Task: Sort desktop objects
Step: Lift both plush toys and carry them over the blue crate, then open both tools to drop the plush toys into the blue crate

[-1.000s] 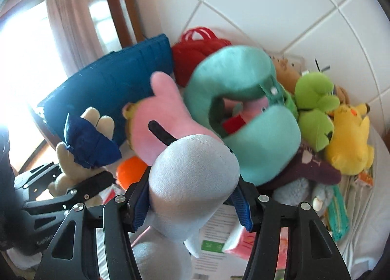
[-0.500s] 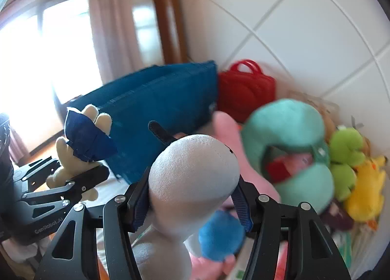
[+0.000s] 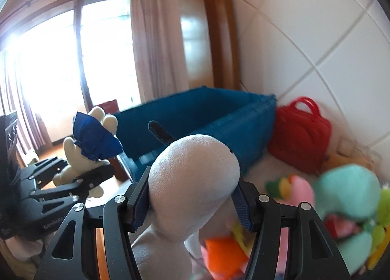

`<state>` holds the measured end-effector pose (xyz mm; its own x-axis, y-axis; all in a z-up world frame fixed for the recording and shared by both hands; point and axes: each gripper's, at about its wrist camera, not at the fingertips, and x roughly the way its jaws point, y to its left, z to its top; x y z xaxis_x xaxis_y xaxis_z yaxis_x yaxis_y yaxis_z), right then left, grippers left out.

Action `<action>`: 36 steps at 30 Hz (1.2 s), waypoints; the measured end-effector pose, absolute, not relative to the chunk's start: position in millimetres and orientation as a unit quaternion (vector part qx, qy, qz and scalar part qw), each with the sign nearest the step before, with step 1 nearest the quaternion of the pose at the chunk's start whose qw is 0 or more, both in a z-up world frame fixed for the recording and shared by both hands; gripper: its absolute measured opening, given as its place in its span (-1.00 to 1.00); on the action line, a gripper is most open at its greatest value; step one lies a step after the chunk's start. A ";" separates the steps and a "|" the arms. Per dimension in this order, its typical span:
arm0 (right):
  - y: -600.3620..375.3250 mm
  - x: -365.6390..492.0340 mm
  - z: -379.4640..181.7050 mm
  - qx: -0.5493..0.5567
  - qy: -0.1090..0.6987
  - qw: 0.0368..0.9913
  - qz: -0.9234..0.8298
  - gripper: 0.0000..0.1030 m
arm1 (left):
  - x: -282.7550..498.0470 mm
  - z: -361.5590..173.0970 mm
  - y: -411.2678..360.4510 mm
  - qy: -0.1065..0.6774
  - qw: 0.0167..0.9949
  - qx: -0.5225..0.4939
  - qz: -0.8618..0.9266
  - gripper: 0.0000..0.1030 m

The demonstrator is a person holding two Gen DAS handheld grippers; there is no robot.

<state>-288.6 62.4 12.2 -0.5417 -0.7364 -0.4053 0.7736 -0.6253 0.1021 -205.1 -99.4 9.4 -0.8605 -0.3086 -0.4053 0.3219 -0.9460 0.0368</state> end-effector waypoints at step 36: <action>-124.4 -344.9 24.2 0.198 0.024 0.290 -0.936 0.88 | -297.0 6.5 -304.0 0.036 0.098 0.220 -0.970 1.00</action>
<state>-344.9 -124.4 24.2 -0.7534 -0.5338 -0.3839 0.5525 -0.8305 0.0705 -297.0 -304.0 6.5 -0.8842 -0.1750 -0.4332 0.2062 -0.9782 -0.0257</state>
